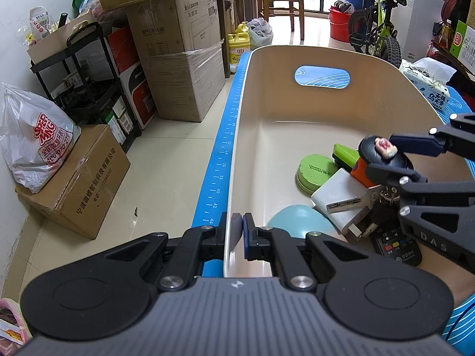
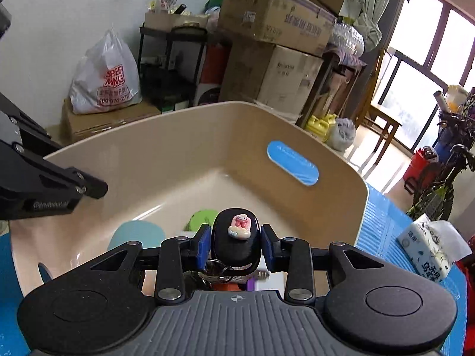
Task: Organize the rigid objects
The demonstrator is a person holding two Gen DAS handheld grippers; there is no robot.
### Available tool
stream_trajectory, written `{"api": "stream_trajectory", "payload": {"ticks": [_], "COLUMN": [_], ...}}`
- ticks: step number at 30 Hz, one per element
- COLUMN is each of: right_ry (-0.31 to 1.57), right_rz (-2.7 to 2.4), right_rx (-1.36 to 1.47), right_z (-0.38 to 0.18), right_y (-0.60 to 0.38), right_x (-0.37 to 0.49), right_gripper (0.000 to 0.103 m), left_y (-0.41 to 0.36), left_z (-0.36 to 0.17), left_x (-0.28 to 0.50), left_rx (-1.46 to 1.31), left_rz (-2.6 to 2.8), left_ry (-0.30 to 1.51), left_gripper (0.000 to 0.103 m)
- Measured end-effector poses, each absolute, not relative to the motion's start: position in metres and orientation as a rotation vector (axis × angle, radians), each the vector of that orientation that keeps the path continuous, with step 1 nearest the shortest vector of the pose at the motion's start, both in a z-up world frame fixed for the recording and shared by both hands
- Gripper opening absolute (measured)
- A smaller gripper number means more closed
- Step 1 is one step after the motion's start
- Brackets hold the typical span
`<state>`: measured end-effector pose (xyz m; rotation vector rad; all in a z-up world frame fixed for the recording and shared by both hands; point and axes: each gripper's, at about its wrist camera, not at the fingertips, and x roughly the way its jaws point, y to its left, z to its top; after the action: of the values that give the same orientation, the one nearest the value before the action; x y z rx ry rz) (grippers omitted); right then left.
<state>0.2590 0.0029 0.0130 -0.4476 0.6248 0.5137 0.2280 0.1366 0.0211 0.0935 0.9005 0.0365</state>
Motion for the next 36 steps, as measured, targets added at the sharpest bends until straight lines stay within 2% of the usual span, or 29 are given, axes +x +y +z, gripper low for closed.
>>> {"api": "stream_trajectory", "payload": {"ticks": [4, 8, 12, 17, 18, 20, 22, 25, 28, 36], "right_ry": [0.636, 0.609, 0.575, 0.555, 0.552, 0.549, 0.551, 0.559, 0.560, 0.539], "right_rz": [0.525, 0.528, 0.524, 0.511, 0.507, 0.496, 0.486, 0.477, 0.462, 0.433], "right_rx": [-0.412, -0.381, -0.333, -0.282, -0.274, -0.252, -0.229, -0.195, -0.169, -0.120], "right_z": [0.014, 0.022, 0.030, 0.036, 0.037, 0.039, 0.040, 0.042, 0.046, 0.059], "right_y": [-0.002, -0.007, -0.017, -0.033, -0.036, -0.044, -0.051, -0.062, -0.072, -0.095], "right_x": [0.259, 0.256, 0.250, 0.242, 0.241, 0.238, 0.236, 0.231, 0.224, 0.195], "right_gripper": [0.053, 0.068, 0.074, 0.077, 0.077, 0.079, 0.081, 0.083, 0.089, 0.093], "left_y": [0.137, 0.137, 0.136, 0.138, 0.139, 0.139, 0.141, 0.145, 0.145, 0.135], "left_z": [0.021, 0.021, 0.022, 0.025, 0.026, 0.029, 0.033, 0.043, 0.053, 0.061], "left_x": [0.228, 0.228, 0.228, 0.226, 0.225, 0.222, 0.219, 0.213, 0.206, 0.179], "left_rx": [0.094, 0.093, 0.091, 0.082, 0.081, 0.090, 0.085, 0.056, 0.049, 0.066], "left_rz": [0.037, 0.037, 0.037, 0.048, 0.052, 0.077, 0.100, 0.115, 0.132, 0.107], "left_ry": [0.901, 0.900, 0.900, 0.885, 0.881, 0.859, 0.825, 0.780, 0.730, 0.679], "left_gripper": [0.009, 0.010, 0.010, 0.017, 0.019, 0.033, 0.056, 0.062, 0.072, 0.073]}}
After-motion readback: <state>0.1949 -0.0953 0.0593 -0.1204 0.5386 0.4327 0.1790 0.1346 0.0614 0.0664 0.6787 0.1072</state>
